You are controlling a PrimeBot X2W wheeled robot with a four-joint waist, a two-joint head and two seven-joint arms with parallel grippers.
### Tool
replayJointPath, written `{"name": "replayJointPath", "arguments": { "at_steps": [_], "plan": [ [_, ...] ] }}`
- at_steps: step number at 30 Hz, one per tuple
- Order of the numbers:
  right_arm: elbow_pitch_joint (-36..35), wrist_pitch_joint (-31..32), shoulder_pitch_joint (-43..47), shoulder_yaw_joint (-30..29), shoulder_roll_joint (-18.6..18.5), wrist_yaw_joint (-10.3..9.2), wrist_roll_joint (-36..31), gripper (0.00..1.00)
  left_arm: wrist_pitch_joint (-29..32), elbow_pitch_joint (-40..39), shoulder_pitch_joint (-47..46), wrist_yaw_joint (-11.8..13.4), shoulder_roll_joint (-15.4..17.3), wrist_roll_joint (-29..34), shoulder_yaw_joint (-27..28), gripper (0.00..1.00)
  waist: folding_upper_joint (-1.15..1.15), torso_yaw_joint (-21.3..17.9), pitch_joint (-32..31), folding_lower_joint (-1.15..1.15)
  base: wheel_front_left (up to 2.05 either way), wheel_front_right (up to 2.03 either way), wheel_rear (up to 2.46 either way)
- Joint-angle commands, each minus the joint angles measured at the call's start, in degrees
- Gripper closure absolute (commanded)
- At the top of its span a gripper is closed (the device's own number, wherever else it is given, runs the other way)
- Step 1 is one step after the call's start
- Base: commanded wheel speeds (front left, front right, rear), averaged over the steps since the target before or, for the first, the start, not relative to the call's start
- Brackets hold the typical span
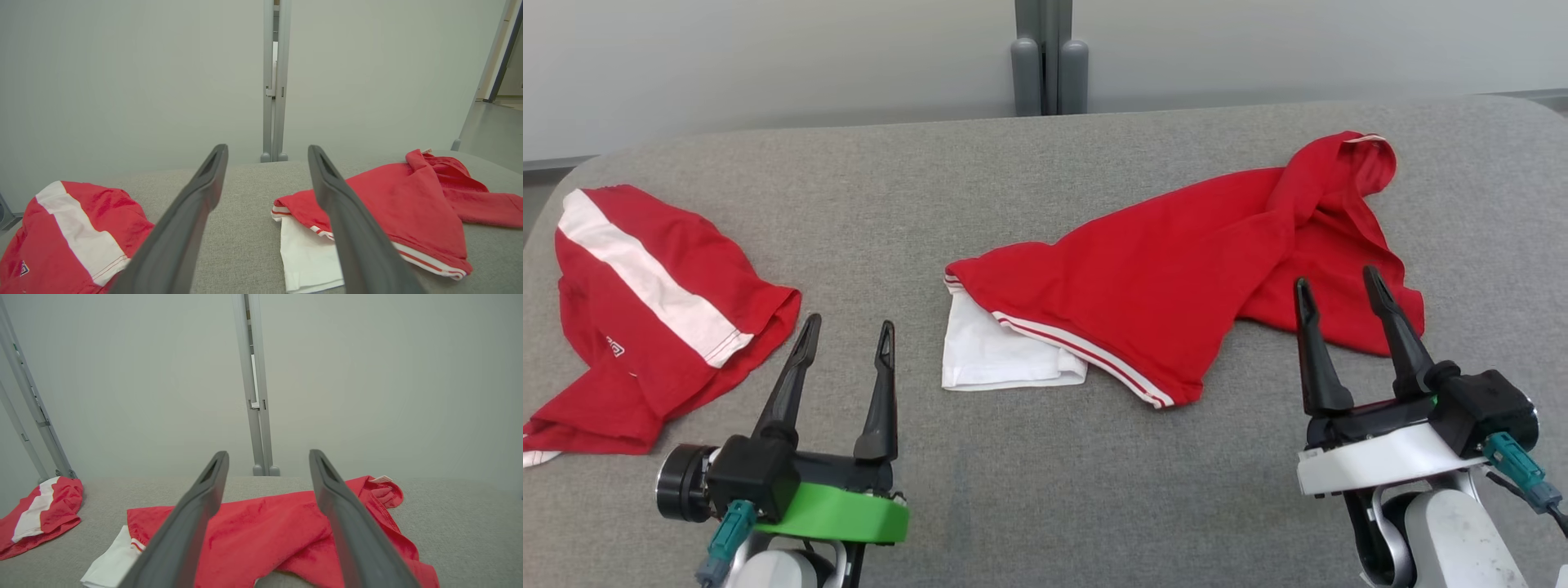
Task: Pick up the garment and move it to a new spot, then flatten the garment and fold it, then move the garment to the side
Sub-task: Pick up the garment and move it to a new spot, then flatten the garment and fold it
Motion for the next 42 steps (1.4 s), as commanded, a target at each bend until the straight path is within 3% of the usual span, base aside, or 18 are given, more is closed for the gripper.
{"name": "replayJointPath", "arguments": {
  "at_steps": [1, 12, 21, 37, 38, 40, 42],
  "plan": [
    [0.1, -0.2, 0.5, 0.2, -0.2, -0.08, 0.4, 0.00, 0.0, 0.0, 0.8, -0.4, -0.4, 0.5, 0.5, 0.00, 0.00, -0.3, 0.1, 0.00, 0.00, 0.00, 0.00],
    [1.3, -0.2, 0.6, 0.3, -0.2, -0.08, 0.3, 0.00, 0.0, 0.5, 0.1, -1.6, -1.1, 1.7, 1.9, 0.00, 0.00, -0.3, 1.0, 0.00, 0.00, 0.00, 0.00],
    [6.5, -0.2, -1.6, 3.2, -0.2, -0.08, 2.6, 0.00, 0.0, 1.6, -2.0, -2.0, -1.2, 0.6, -1.0, 0.00, 0.00, 2.6, 4.6, 0.00, 0.00, 0.00, 0.00],
    [27.6, -0.2, -7.8, 4.7, -0.2, -0.08, 11.6, 0.00, 0.0, 2.9, -4.3, -1.4, -1.2, -0.3, -3.1, 0.00, 0.00, 10.1, 7.9, 0.00, 0.00, 0.00, 0.00],
    [28.3, -0.2, -8.1, 5.1, -0.2, -0.08, 11.8, 0.48, 0.0, 3.0, -4.3, -1.3, -1.2, -0.3, -3.2, 0.00, 0.00, 10.3, 7.8, 0.00, 0.00, 0.00, 0.00],
    [28.9, -0.2, -8.7, 6.4, -0.2, -0.08, 12.1, 1.00, 0.0, 3.1, -4.3, -1.3, -1.2, -0.4, -3.3, 0.00, 0.00, 10.6, 7.6, 0.00, 0.00, 0.00, 0.00],
    [28.8, -0.2, -9.2, 7.1, -0.2, -0.08, 12.1, 1.00, 0.0, 3.2, -4.0, -1.2, -1.2, -0.5, -3.3, 0.00, 0.00, 10.5, 7.2, 0.00, 0.00, 0.00, 0.00]
  ]
}}
